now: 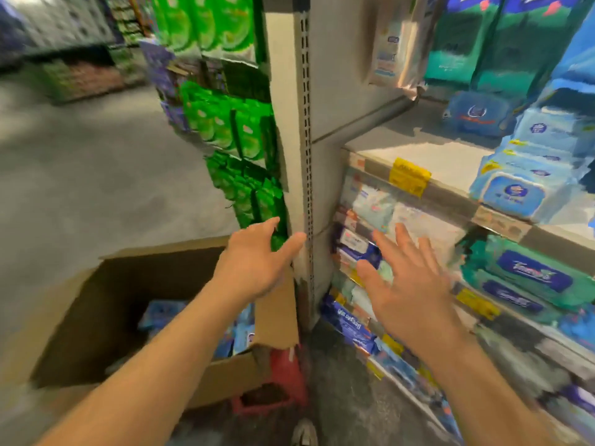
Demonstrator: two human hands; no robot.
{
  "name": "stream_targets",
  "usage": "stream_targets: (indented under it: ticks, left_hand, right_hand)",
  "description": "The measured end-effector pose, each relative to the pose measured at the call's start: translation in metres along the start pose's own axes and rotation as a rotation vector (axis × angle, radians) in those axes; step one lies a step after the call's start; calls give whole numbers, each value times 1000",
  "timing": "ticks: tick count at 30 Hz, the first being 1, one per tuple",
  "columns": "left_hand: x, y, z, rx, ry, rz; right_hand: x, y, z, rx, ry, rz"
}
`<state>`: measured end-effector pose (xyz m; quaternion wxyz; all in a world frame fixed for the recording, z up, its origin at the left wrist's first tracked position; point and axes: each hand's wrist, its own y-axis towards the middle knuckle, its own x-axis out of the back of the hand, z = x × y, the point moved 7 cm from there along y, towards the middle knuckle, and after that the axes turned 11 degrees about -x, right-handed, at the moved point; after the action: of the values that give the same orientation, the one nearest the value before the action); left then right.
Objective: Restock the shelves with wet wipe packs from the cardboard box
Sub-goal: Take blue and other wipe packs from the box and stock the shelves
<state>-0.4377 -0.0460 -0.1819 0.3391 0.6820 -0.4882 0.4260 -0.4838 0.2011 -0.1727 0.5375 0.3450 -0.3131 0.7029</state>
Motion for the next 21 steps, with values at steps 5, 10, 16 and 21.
stream_targets:
  ticks: [5, 10, 16, 21]
  left_hand:
    - [17, -75, 120, 308, -48, -62]
    - [20, -135, 224, 583, -173, -99]
    - [7, -171, 327, 703, -318, -80]
    - [-7, -177, 409, 777, -424, -24]
  right_hand:
    - [-66, -18, 46, 84, 12, 202]
    - [-138, -29, 92, 162, -39, 378]
    - [-237, -20, 156, 211, -150, 469]
    - [-333, -8, 207, 182, -108, 640]
